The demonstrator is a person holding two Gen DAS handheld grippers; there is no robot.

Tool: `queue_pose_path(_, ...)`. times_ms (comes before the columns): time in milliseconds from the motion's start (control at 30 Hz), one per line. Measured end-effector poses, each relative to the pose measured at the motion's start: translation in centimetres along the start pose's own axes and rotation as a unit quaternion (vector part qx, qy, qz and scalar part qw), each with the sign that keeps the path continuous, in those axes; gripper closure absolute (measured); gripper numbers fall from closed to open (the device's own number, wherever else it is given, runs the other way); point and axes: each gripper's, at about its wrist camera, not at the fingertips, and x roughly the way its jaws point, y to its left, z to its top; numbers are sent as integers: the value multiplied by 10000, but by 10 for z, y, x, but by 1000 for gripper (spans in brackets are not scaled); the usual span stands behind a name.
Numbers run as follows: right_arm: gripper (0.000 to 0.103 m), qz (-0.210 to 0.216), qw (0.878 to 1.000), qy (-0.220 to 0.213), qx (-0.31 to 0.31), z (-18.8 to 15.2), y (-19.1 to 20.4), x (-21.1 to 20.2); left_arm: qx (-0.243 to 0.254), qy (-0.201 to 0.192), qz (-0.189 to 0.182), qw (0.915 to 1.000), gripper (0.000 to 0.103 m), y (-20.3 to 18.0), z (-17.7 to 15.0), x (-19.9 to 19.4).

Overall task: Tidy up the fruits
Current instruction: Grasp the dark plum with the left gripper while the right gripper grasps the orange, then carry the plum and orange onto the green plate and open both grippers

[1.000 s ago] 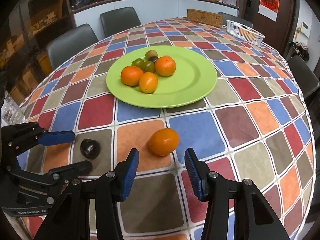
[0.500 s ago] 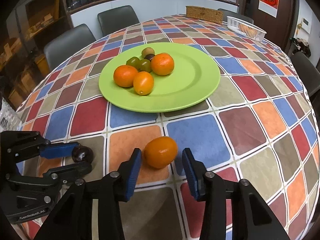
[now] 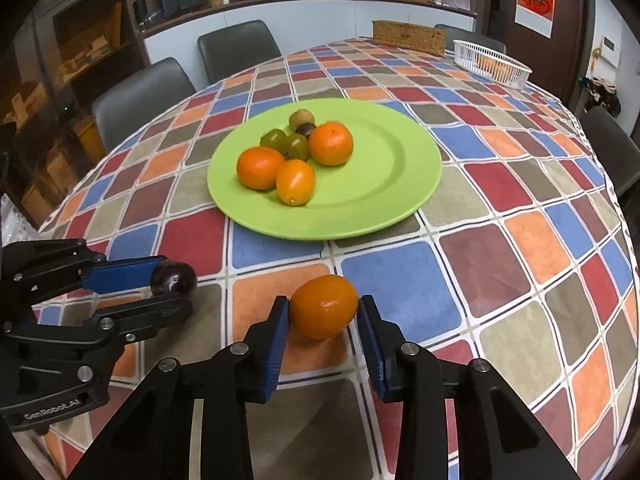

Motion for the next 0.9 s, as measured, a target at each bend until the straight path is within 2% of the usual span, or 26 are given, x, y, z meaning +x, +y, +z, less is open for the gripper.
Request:
queue_pose_path(267, 67, -11, 9996, -279, 55, 12, 5, -22, 76, -284, -34, 9996, 75, 2, 11, -19)
queue_pose_path(567, 67, -45, 9976, -650, 229, 36, 6, -41, 335, -726, -74, 9968, 75, 8, 42, -36)
queue_pose_path(900, 67, -170, 9952, -881, 387, 70, -1, -40, 405, -916, -138, 9949, 75, 25, 84, -22)
